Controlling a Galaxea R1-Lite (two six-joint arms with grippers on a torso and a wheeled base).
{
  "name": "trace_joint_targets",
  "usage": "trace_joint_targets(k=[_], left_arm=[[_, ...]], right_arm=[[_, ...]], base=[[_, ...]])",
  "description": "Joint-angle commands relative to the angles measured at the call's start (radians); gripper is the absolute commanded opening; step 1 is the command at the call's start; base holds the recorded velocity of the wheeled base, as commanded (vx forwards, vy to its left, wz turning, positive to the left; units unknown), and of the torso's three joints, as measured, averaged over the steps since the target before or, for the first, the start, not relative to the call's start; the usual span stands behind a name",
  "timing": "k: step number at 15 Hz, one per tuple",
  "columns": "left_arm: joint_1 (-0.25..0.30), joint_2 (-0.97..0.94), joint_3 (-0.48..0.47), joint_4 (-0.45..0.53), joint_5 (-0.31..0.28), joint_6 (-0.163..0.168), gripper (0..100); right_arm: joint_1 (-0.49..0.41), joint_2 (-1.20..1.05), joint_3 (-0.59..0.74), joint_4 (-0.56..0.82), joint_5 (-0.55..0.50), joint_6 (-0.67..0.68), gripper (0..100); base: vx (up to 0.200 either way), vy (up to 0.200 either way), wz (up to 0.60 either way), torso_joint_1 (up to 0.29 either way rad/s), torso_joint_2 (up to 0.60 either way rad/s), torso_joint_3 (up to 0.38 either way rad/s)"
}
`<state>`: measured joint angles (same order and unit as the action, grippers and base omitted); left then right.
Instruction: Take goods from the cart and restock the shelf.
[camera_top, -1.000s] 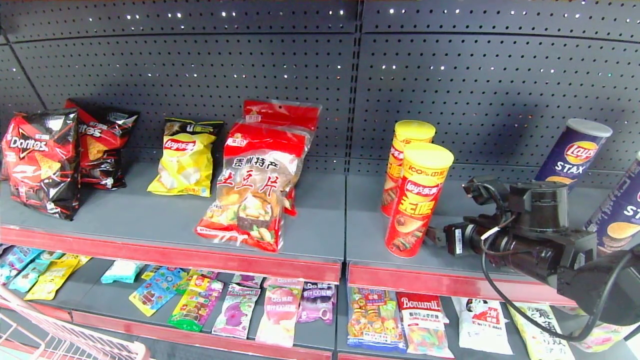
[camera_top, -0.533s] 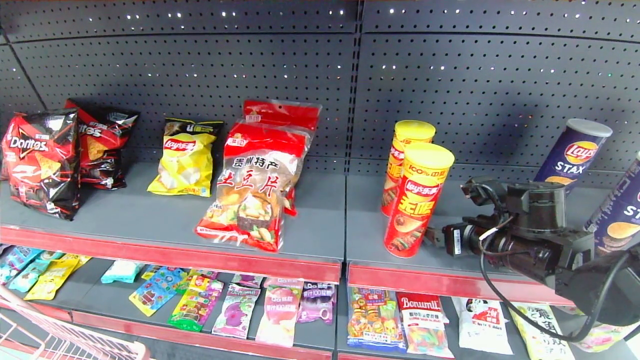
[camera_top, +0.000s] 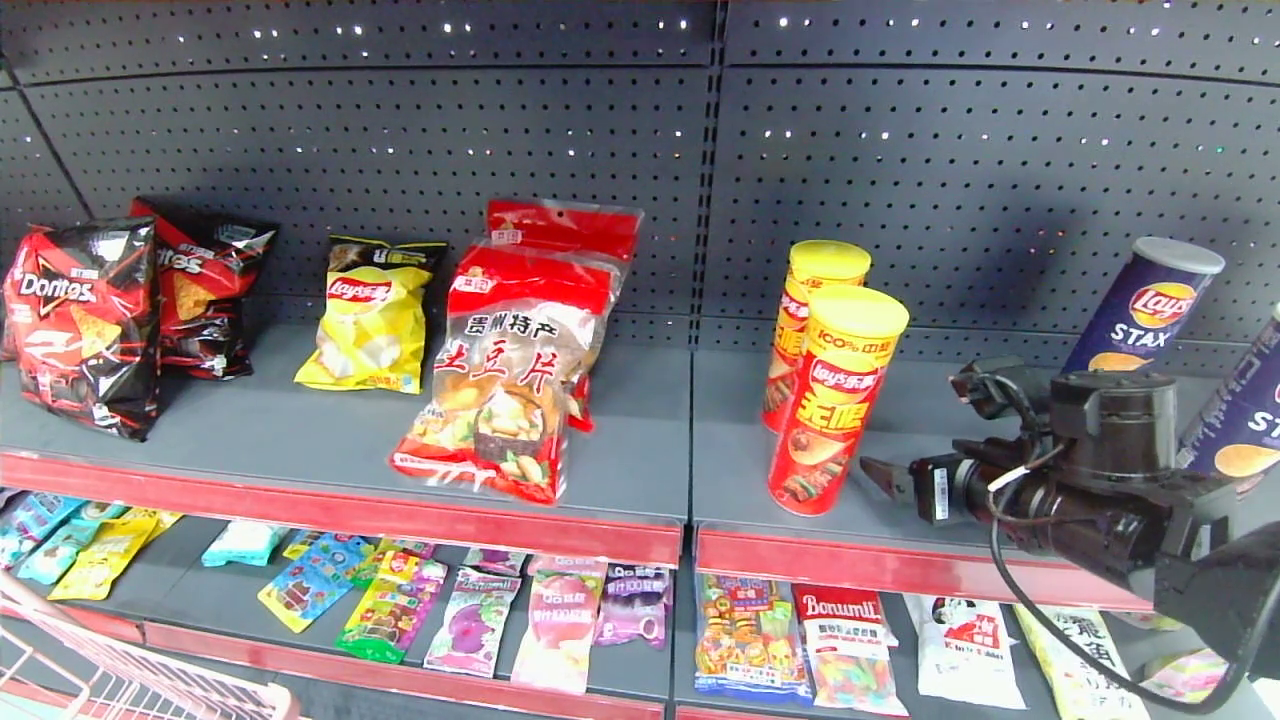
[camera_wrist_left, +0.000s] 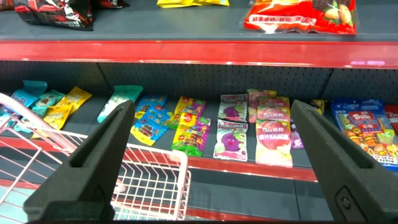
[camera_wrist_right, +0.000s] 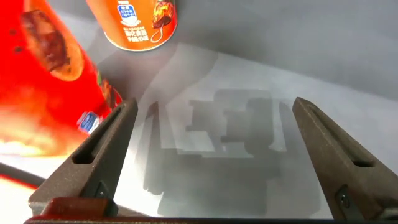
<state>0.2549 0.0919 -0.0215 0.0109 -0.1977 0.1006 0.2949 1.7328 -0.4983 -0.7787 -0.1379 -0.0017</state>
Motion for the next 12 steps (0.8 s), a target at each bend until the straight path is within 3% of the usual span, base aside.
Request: trace_joint_targets(k=[1, 6, 12], left_arm=[[0.000, 0.002, 0.000, 0.000, 0.000, 0.001, 100], [0.001, 0.002, 0.000, 0.000, -0.002, 0.002, 100], [-0.009, 0.003, 0.000, -0.002, -0.017, 0.002, 100]], right_arm=[[0.001, -0.048, 0.037, -0.001, -0.005, 0.000, 100], [0.007, -0.147, 0.087, 0.006, -0.012, -0.003, 100], [-0.014, -0.478, 0.087, 0.052, -0.035, -0.202, 100]], base=[[0.000, 0.000, 0.00, 0.000, 0.00, 0.000], [0.000, 0.000, 0.00, 0.000, 0.00, 0.000], [0.000, 0.000, 0.00, 0.000, 0.00, 0.000]])
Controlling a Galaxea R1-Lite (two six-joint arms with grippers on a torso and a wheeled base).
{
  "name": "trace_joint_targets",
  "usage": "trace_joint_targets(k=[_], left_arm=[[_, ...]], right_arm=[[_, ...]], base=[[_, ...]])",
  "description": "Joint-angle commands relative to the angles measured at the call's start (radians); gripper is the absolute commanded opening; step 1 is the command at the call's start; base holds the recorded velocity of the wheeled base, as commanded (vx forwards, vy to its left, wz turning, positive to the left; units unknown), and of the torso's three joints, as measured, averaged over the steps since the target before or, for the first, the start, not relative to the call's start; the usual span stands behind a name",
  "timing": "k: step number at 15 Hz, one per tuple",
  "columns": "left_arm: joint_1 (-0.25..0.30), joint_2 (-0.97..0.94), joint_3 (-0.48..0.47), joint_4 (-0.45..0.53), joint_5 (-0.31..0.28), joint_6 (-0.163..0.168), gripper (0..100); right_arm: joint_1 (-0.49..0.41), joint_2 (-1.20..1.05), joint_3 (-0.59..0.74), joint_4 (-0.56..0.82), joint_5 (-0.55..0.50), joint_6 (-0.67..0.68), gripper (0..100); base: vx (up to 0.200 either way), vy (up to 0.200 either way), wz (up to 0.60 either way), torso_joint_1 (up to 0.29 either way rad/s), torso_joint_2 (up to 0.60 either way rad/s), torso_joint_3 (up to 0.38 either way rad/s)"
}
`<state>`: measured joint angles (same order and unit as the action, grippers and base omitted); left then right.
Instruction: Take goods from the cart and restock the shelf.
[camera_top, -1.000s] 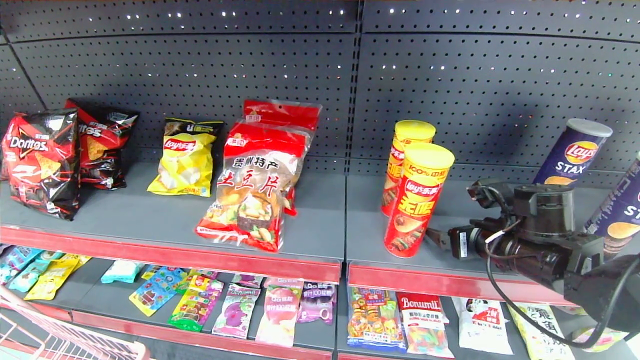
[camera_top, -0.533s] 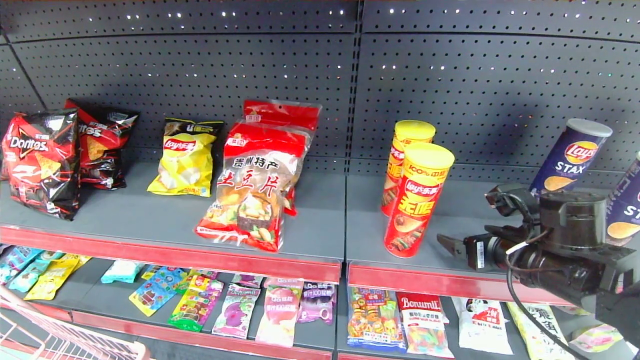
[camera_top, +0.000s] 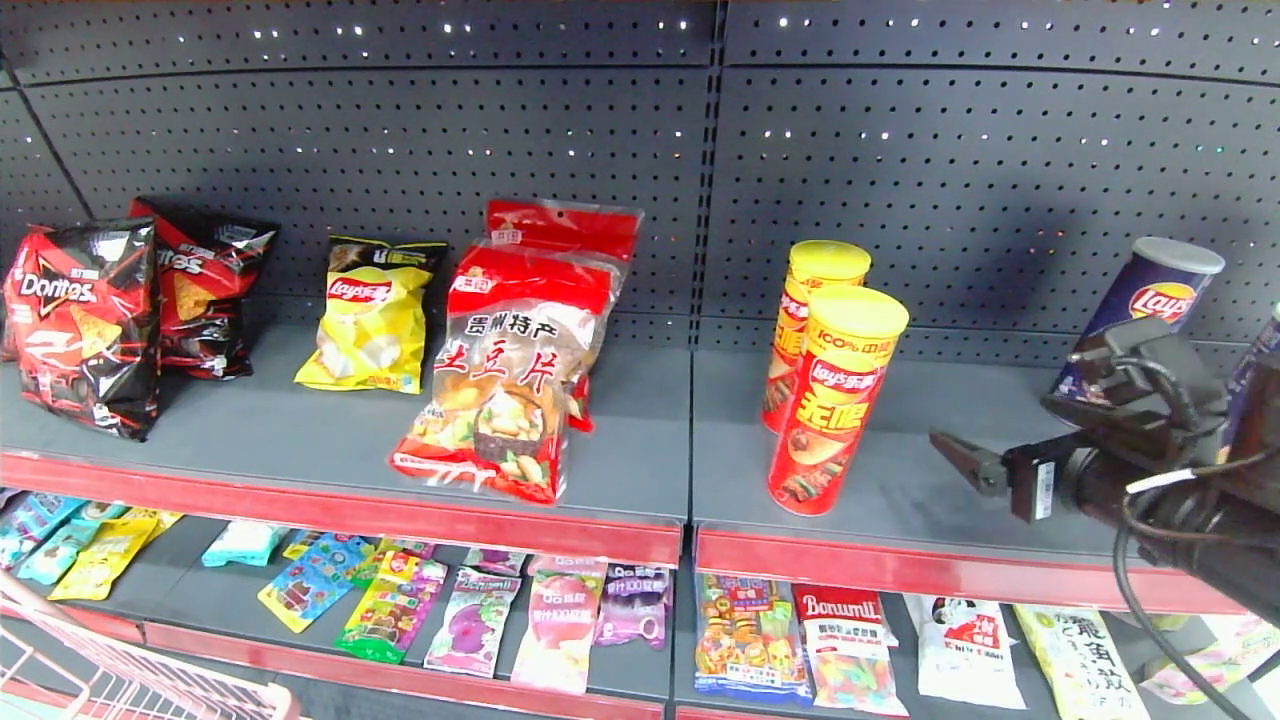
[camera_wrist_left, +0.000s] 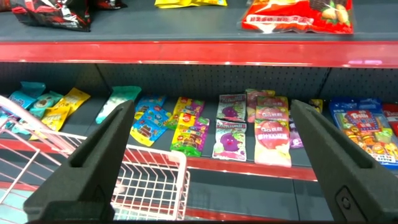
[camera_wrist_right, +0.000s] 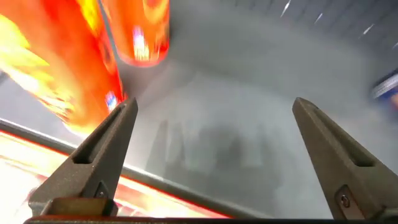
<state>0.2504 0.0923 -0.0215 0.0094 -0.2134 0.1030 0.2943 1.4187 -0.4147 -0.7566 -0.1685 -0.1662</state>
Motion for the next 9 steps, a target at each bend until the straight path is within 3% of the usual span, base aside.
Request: trace_joint_targets(k=[1, 4, 9], left_arm=[[-0.020, 0.003, 0.000, 0.000, -0.001, 0.000, 100], [-0.069, 0.004, 0.000, 0.000, -0.001, 0.000, 100], [-0.072, 0.004, 0.000, 0.000, -0.003, 0.001, 100]], right_arm=[[-0.015, -0.225, 0.011, 0.085, -0.020, -0.042, 100], [-0.023, -0.432, 0.013, 0.313, -0.071, -0.041, 100], [-0.271, -0.851, 0.031, 0.783, -0.077, -0.035, 100]], base=[[0.000, 0.000, 0.00, 0.000, 0.00, 0.000], [0.000, 0.000, 0.00, 0.000, 0.00, 0.000], [0.000, 0.000, 0.00, 0.000, 0.00, 0.000]])
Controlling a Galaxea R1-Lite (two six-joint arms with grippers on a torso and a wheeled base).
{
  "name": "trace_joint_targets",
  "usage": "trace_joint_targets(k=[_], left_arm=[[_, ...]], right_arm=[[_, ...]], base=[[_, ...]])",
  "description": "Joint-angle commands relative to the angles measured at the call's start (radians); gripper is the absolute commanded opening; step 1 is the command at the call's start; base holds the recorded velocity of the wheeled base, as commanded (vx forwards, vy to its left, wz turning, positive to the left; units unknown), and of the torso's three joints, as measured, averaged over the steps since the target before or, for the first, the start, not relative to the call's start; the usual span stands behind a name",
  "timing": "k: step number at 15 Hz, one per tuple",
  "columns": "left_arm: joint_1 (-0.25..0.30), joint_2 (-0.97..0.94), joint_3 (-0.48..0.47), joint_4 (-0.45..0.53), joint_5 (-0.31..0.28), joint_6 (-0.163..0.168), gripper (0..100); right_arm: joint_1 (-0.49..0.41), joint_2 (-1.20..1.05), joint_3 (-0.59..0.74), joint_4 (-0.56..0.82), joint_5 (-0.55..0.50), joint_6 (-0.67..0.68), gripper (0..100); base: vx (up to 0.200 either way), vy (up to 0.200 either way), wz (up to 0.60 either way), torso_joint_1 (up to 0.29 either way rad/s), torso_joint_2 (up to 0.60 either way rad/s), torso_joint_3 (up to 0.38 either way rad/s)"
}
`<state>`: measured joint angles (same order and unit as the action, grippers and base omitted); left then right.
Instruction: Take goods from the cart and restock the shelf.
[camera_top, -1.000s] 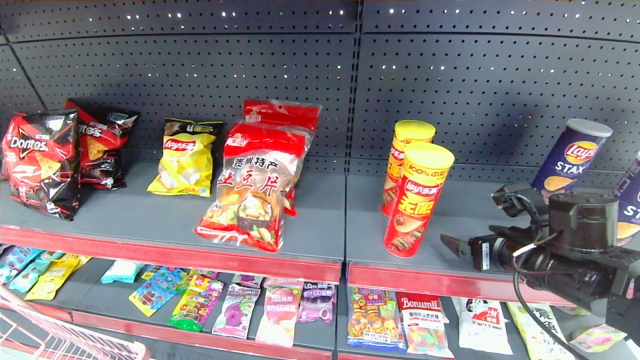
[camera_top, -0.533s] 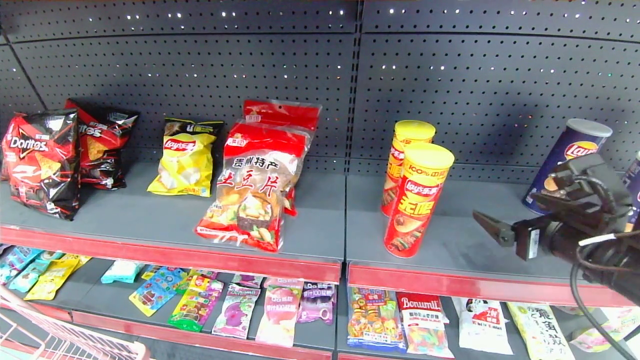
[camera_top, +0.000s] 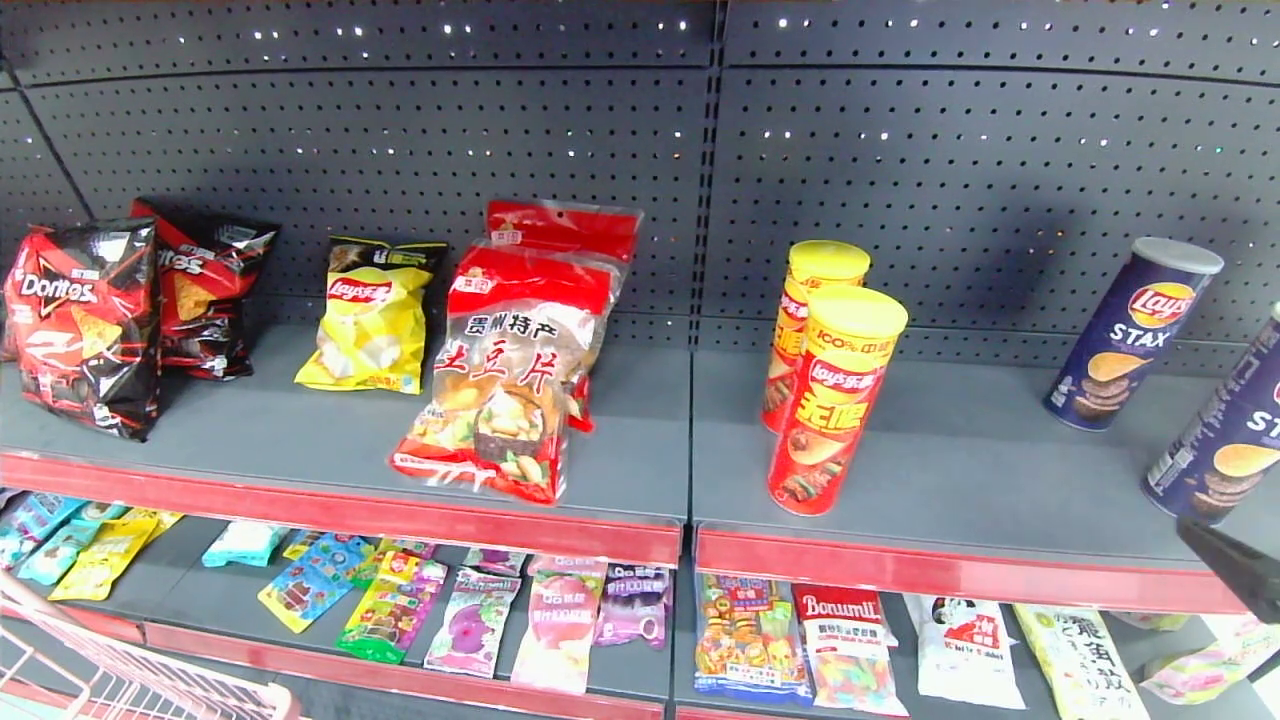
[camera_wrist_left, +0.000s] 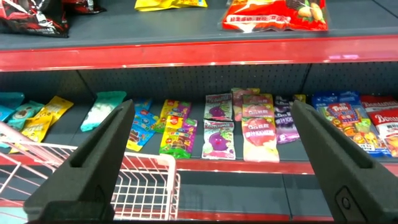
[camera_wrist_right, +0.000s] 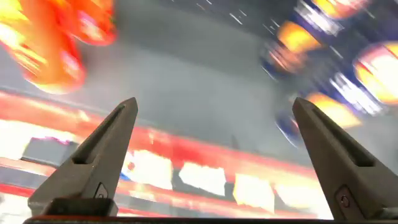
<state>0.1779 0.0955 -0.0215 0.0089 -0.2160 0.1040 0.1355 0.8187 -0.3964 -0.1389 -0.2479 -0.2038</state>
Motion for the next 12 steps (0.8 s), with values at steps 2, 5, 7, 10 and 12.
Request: trace_joint_targets(k=[2, 5, 7, 10, 12], left_arm=[[0.000, 0.001, 0.000, 0.000, 0.000, 0.000, 100], [0.000, 0.001, 0.000, 0.000, 0.000, 0.000, 100], [0.000, 0.000, 0.000, 0.000, 0.000, 0.000, 100], [0.000, 0.000, 0.000, -0.001, 0.000, 0.002, 100], [0.000, 0.000, 0.000, -0.001, 0.000, 0.002, 100]], right_arm=[[-0.120, -0.392, 0.057, 0.234, -0.001, 0.004, 100], [-0.178, -0.543, 0.171, 0.246, -0.021, 0.004, 100], [-0.283, -0.575, 0.238, 0.245, -0.027, 0.001, 100], [-0.263, -0.727, 0.318, 0.234, 0.050, -0.002, 100], [-0.263, -0.721, 0.326, 0.231, 0.191, 0.041, 100]], base=[[0.000, 0.000, 0.00, 0.000, 0.00, 0.000], [0.000, 0.000, 0.00, 0.000, 0.00, 0.000], [0.000, 0.000, 0.00, 0.000, 0.00, 0.000], [0.000, 0.000, 0.00, 0.000, 0.00, 0.000], [0.000, 0.000, 0.00, 0.000, 0.00, 0.000]])
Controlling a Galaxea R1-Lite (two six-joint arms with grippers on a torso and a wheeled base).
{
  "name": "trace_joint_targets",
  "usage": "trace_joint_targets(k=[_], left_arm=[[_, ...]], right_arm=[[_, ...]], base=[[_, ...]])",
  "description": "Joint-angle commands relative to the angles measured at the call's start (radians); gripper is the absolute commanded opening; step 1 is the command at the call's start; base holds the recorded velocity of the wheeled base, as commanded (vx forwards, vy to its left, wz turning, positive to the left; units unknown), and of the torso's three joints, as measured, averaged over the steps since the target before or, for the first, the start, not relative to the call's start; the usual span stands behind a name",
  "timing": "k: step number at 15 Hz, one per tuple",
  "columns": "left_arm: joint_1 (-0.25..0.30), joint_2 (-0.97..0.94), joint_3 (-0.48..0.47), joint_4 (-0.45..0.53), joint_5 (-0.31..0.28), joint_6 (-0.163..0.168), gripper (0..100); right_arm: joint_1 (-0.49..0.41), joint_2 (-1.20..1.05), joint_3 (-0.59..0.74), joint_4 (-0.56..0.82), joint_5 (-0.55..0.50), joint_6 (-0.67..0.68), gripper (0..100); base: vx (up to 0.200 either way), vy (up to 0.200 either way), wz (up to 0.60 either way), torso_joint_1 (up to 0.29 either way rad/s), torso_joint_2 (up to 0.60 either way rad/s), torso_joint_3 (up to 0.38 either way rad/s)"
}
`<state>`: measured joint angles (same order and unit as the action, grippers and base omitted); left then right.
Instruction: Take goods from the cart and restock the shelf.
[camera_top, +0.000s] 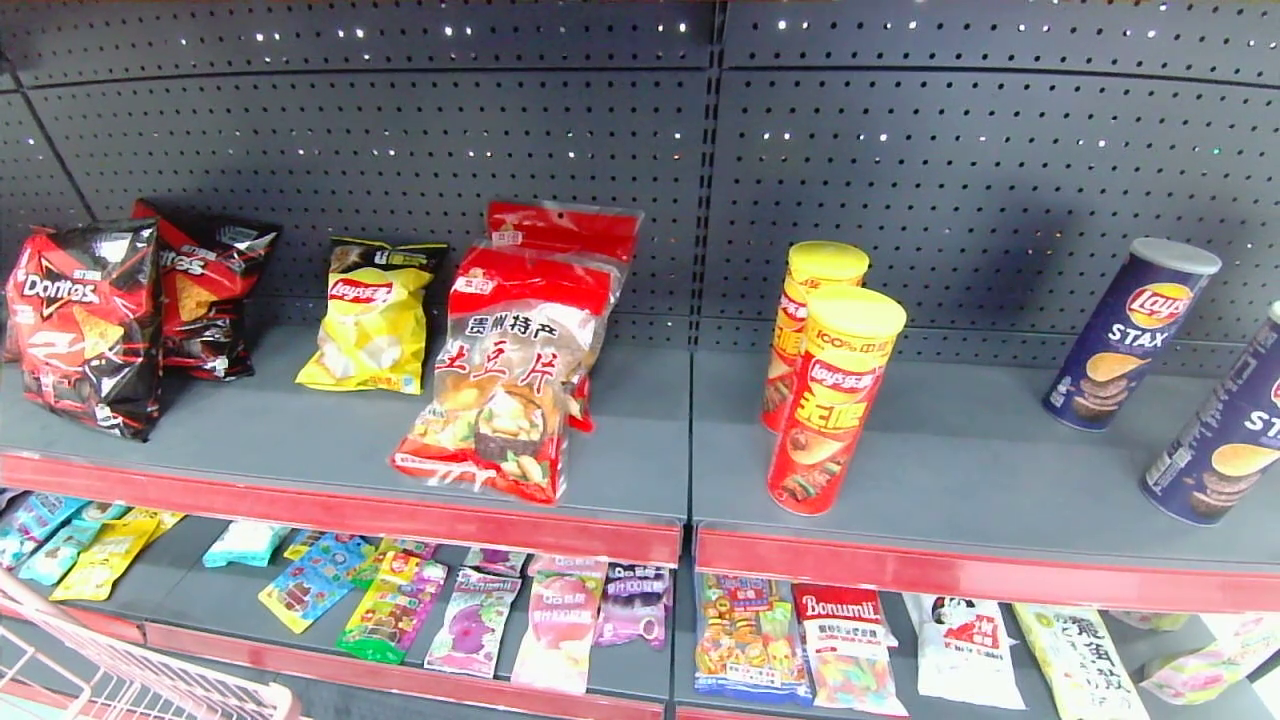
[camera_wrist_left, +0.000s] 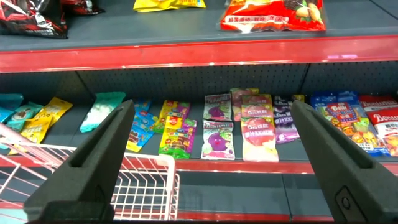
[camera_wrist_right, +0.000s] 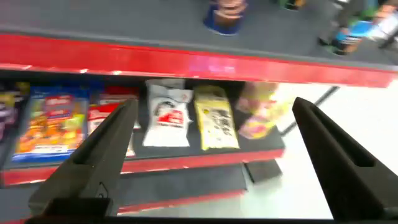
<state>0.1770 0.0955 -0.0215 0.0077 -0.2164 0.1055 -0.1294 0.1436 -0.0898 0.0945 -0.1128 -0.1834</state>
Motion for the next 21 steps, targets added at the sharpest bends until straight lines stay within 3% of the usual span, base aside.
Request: trace_joint_targets(k=[1, 5, 8, 11, 15, 18, 21], left_arm=[[0.001, 0.000, 0.000, 0.000, 0.000, 0.000, 100], [0.001, 0.000, 0.002, 0.000, 0.000, -0.001, 100], [0.001, 0.000, 0.003, -0.005, 0.015, -0.006, 100], [0.001, 0.000, 0.005, -0.017, 0.040, -0.012, 100], [0.001, 0.000, 0.011, -0.021, 0.075, -0.029, 100], [0.001, 0.000, 0.021, -0.051, 0.178, -0.056, 100], [0.001, 0.001, 0.021, -0.049, 0.198, -0.058, 100]], right_arm=[[0.002, -0.045, 0.025, -0.002, 0.180, 0.068, 100], [0.002, -0.045, 0.035, -0.022, 0.205, 0.108, 100], [0.002, -0.045, 0.045, -0.048, 0.031, 0.160, 100], [0.002, -0.045, 0.090, -0.099, 0.125, 0.142, 100], [0.007, -0.042, 0.090, -0.098, 0.114, 0.163, 100], [0.005, -0.044, 0.090, -0.098, 0.110, 0.177, 100], [0.007, -0.042, 0.090, -0.098, 0.110, 0.174, 100]], base=[[0.000, 0.000, 0.00, 0.000, 0.00, 0.000], [0.000, 0.000, 0.00, 0.000, 0.00, 0.000], [0.000, 0.000, 0.00, 0.000, 0.00, 0.000], [0.000, 0.000, 0.00, 0.000, 0.00, 0.000], [0.000, 0.000, 0.00, 0.000, 0.00, 0.000], [0.000, 0.000, 0.00, 0.000, 0.00, 0.000], [0.000, 0.000, 0.00, 0.000, 0.00, 0.000]])
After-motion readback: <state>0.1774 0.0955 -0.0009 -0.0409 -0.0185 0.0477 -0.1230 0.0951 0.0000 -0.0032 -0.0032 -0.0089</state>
